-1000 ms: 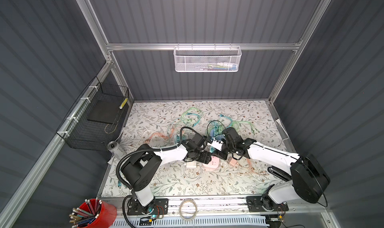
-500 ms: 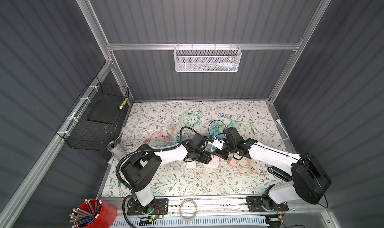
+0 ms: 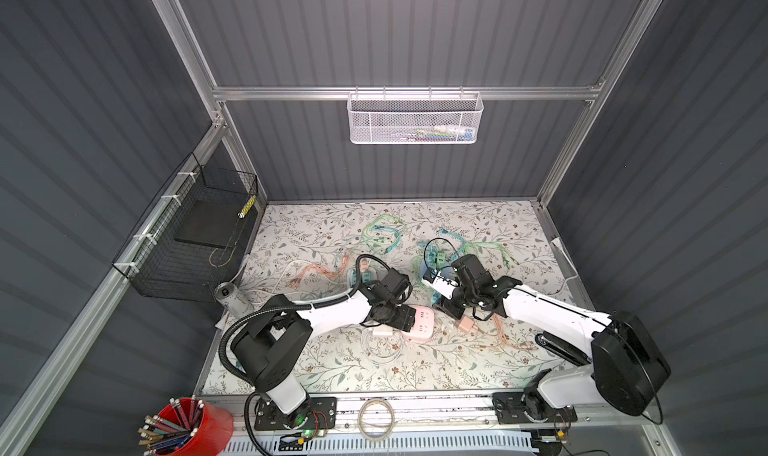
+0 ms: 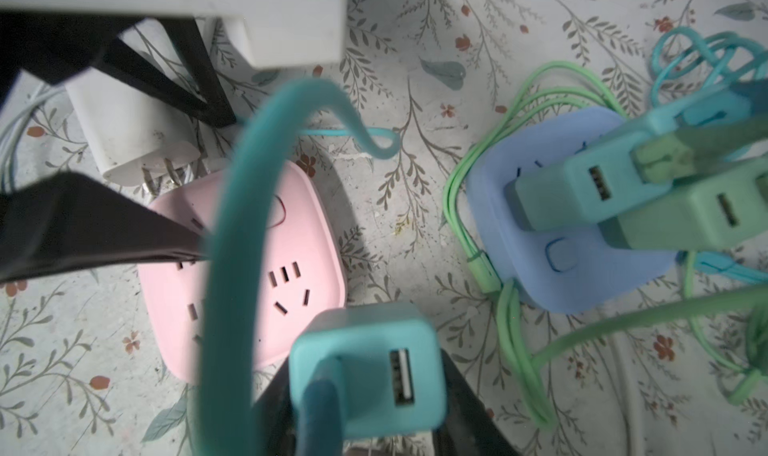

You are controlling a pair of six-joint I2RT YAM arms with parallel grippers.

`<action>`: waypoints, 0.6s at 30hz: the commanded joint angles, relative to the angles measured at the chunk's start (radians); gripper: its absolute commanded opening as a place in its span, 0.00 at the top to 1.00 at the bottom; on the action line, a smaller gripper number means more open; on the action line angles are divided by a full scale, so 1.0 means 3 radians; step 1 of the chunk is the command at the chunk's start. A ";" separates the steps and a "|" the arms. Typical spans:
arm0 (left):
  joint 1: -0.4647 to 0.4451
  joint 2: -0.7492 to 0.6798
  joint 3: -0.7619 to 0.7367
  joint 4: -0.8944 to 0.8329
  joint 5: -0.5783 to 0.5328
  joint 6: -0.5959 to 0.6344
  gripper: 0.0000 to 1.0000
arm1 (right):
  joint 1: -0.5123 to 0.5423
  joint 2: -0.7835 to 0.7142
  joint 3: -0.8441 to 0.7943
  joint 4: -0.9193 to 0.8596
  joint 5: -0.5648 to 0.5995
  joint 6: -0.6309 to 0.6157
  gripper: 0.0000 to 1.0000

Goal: Pull the plug off the socket
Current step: 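Pull the teal charger out with the right gripper while the left gripper opens, then lower the teal charger beside the pink strip and open the right gripper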

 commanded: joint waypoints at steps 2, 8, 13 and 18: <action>0.0001 -0.0158 -0.0034 -0.0275 -0.0140 0.0026 0.18 | -0.0005 -0.0077 0.0064 -0.0359 0.0080 0.0068 0.74; -0.0002 -0.0321 -0.0024 -0.0231 -0.0232 -0.0005 0.16 | -0.0009 0.0012 0.0157 -0.0581 0.0252 0.0043 0.73; 0.0001 -0.0487 -0.0021 -0.0254 -0.0364 -0.0010 0.15 | -0.0004 0.0095 0.0252 -0.0755 0.0373 0.0053 0.73; 0.0005 -0.0612 -0.0051 -0.0265 -0.0508 0.0025 0.14 | -0.0001 0.0229 0.0391 -0.0974 0.0385 0.0037 0.72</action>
